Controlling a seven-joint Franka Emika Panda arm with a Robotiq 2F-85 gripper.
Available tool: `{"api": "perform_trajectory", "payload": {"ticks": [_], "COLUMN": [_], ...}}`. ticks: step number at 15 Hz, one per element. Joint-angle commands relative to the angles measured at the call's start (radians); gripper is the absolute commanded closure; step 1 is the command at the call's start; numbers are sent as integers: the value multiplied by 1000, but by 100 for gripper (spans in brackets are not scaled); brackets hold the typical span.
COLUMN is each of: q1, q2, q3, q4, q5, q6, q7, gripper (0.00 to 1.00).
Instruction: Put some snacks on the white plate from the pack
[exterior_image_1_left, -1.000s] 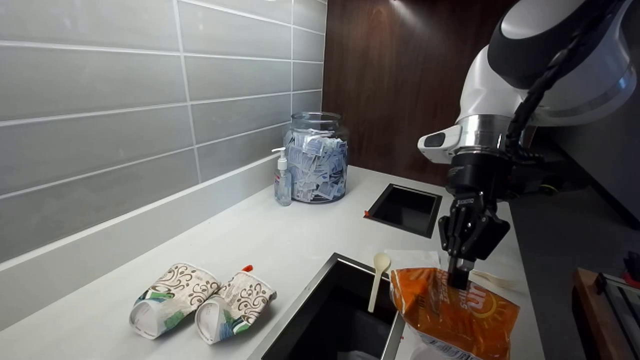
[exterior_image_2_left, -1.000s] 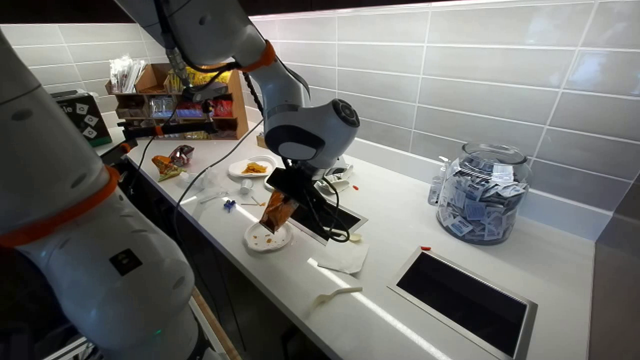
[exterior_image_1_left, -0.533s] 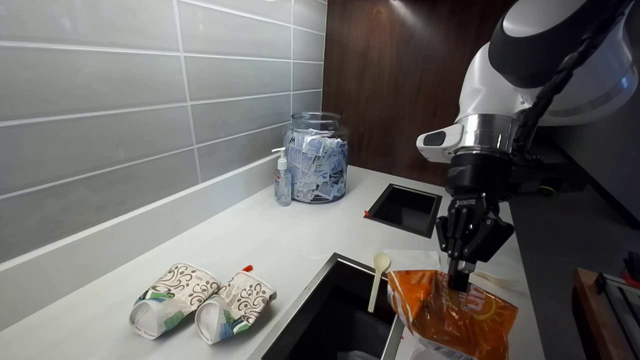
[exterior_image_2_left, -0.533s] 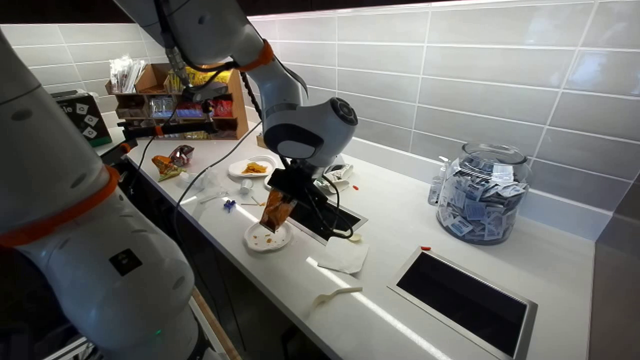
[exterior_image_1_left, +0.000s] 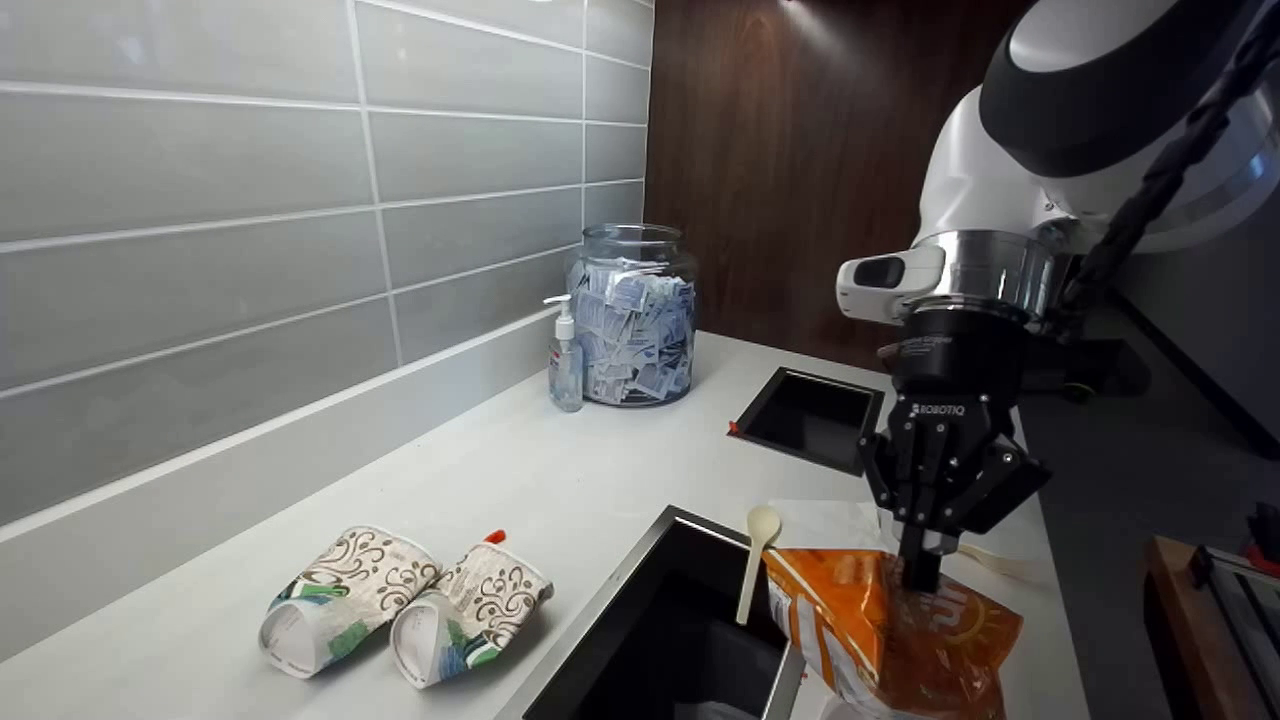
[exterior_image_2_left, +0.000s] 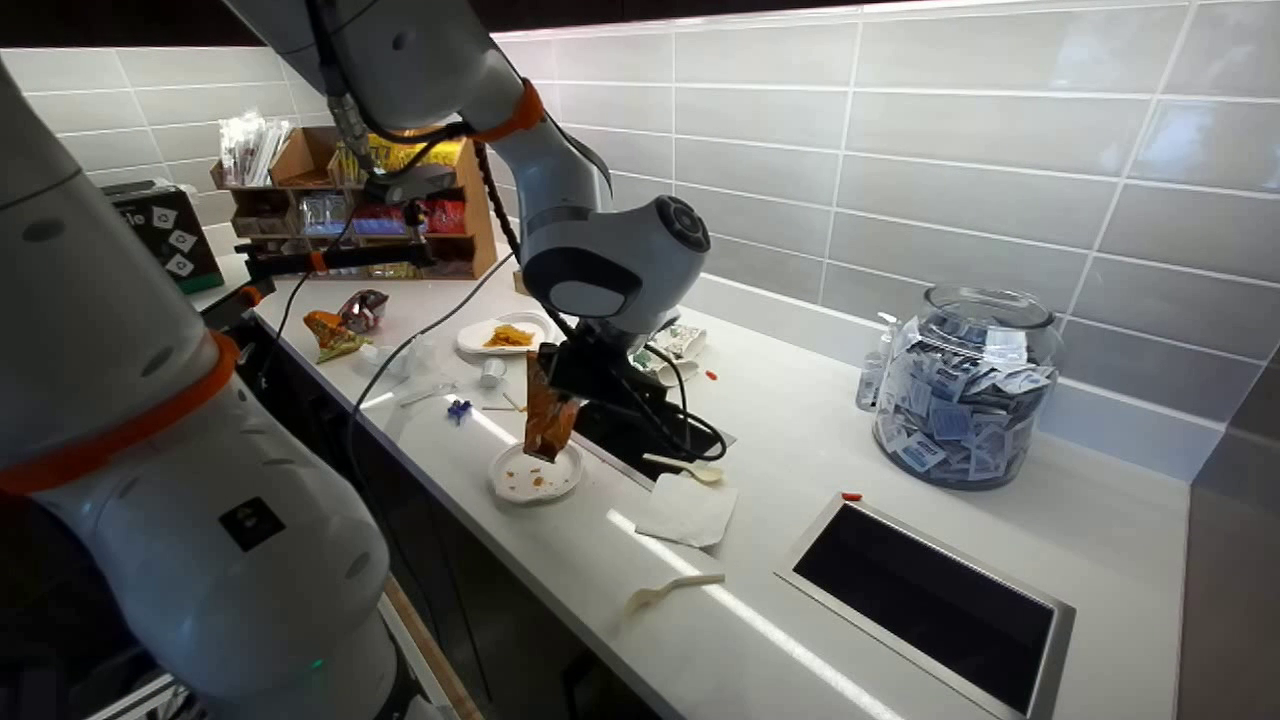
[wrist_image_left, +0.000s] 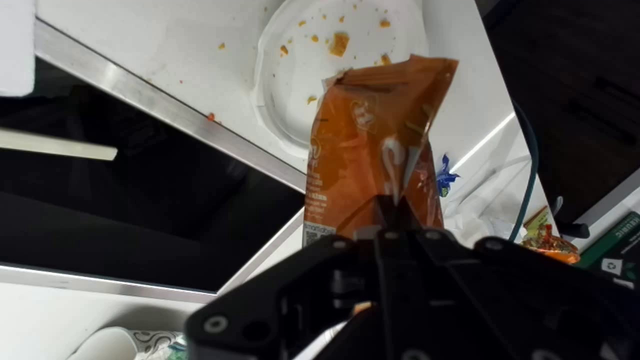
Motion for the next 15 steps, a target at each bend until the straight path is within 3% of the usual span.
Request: {"api": "perform_trajectory", "payload": {"ticks": [1, 6, 15], "q1": [7, -3, -47], "q2": [-26, -26, -33], "q3": [0, -9, -28], "q4": [-23, -20, -29], "q5": [63, 153, 218], "q6": [-13, -78, -166], "q7": [-125, -266, -458], "gripper": [100, 100, 100]}}
